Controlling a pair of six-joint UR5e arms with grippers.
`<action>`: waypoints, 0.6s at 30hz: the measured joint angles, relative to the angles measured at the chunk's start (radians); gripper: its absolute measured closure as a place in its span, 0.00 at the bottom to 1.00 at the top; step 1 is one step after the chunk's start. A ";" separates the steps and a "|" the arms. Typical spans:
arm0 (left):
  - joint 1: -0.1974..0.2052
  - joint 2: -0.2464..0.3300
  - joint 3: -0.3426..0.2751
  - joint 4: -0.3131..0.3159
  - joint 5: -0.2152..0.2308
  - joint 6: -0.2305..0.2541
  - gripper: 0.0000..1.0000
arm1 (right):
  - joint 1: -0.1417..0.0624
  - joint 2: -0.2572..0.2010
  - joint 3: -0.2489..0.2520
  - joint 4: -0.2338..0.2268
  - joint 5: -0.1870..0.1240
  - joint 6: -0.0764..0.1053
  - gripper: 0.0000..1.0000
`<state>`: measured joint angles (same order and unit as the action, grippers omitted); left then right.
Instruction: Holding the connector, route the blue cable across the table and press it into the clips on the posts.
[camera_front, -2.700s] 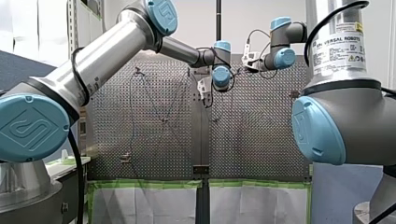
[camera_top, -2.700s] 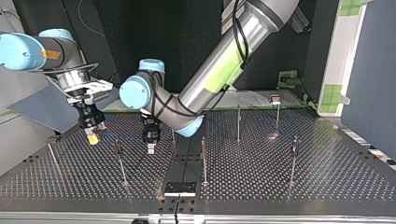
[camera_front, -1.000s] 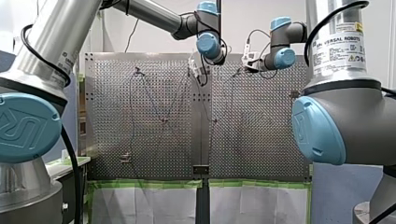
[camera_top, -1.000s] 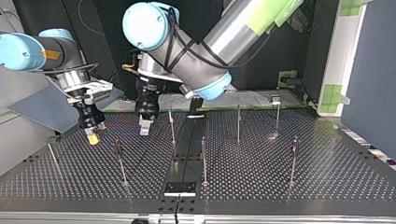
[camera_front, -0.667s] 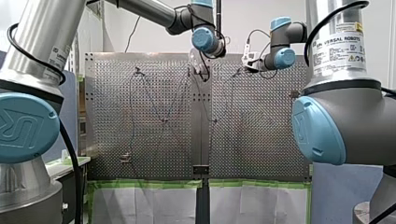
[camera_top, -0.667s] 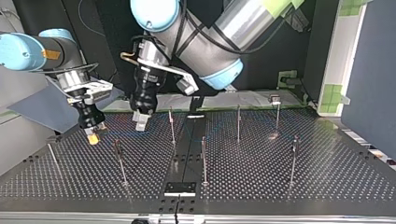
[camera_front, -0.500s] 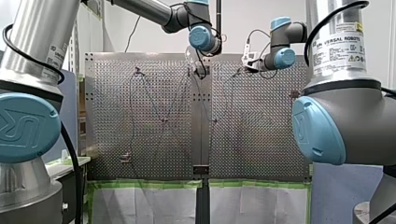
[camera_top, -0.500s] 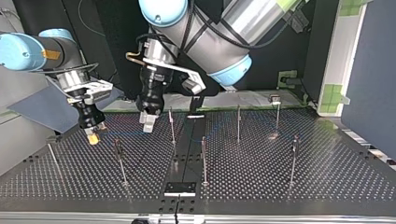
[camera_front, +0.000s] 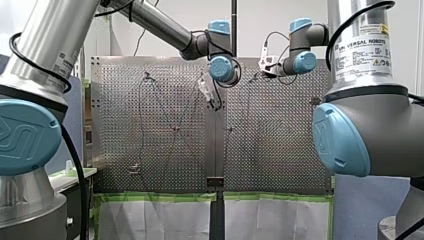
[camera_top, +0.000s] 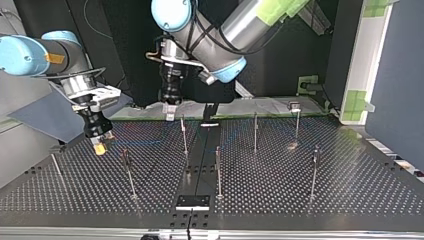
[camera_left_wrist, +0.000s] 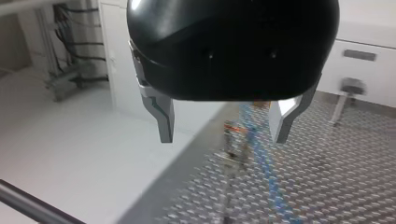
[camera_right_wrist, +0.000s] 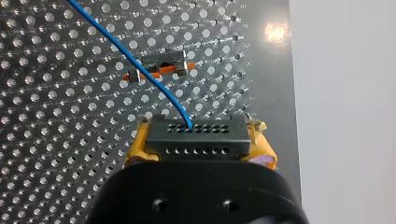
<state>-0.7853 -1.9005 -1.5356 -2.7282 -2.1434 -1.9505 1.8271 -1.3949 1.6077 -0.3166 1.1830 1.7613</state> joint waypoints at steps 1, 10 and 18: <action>-0.005 -0.008 -0.008 0.008 -0.007 -0.004 0.00 | 0.000 0.000 0.000 0.000 0.000 0.000 1.00; -0.048 -0.090 -0.090 0.090 -0.052 -0.041 0.00 | 0.000 0.000 0.000 0.000 0.000 0.000 1.00; -0.041 -0.160 -0.160 0.160 -0.112 -0.042 0.00 | 0.000 0.000 0.000 0.000 0.000 0.000 1.00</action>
<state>-0.8267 -2.0604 -1.6956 -2.5681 -2.2554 -1.9923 1.8271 -1.3949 1.6077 -0.3166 1.1829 1.7613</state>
